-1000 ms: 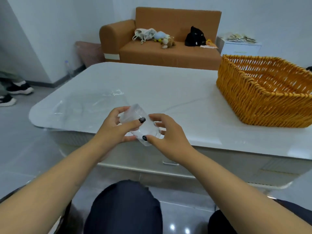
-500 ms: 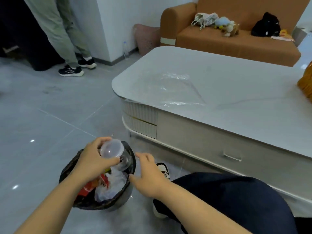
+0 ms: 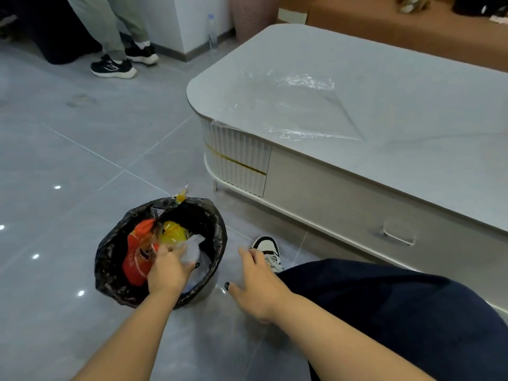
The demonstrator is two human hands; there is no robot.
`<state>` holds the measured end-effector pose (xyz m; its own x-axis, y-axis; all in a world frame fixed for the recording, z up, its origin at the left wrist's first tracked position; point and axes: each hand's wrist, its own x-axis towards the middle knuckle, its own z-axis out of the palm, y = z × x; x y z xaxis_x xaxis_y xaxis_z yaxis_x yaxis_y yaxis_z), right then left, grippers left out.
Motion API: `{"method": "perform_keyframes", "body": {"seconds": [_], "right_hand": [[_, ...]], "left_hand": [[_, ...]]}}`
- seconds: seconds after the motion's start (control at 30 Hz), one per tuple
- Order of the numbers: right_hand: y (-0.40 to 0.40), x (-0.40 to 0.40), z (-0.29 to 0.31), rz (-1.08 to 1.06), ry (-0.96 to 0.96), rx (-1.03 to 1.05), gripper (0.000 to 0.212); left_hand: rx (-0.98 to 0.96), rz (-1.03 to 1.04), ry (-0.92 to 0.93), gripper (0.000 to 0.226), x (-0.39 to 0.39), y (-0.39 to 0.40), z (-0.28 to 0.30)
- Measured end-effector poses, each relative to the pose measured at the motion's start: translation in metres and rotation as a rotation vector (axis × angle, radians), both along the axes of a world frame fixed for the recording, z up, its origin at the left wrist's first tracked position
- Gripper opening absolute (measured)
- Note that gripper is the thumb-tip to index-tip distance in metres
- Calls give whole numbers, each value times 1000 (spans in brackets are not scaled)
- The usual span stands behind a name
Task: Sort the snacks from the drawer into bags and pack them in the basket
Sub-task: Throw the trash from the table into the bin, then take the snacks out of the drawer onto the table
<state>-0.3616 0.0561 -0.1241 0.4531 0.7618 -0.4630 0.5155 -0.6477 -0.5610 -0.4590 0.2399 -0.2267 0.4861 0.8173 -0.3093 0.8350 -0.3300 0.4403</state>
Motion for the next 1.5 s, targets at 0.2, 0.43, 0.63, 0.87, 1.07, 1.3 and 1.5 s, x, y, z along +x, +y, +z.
{"method": "perform_keyframes", "body": {"seconds": [0.2, 0.43, 0.63, 0.87, 1.07, 1.3, 1.5], "right_hand": [[-1, 7, 9, -23, 25, -2, 65], [-23, 50, 55, 2, -121, 11, 61], [-89, 109, 124, -99, -346, 107, 60], [-173, 151, 151, -228, -504, 87, 64], [-205, 162, 98, -214, -614, -63, 66], [-202, 174, 17, -202, -843, 36, 52], [-221, 172, -14, -282, -730, -38, 71]], "left_hand": [[-198, -215, 88, 31, 16, -22, -13], [-138, -119, -146, 31, 32, -33, 48], [-43, -327, -308, 29, 82, -51, 151], [91, -714, -386, 26, 170, -112, 256], [68, -949, -261, 40, 215, -177, 254], [87, -1155, -122, 57, 248, -203, 217], [185, -1244, -84, 58, 253, -221, 227]]}}
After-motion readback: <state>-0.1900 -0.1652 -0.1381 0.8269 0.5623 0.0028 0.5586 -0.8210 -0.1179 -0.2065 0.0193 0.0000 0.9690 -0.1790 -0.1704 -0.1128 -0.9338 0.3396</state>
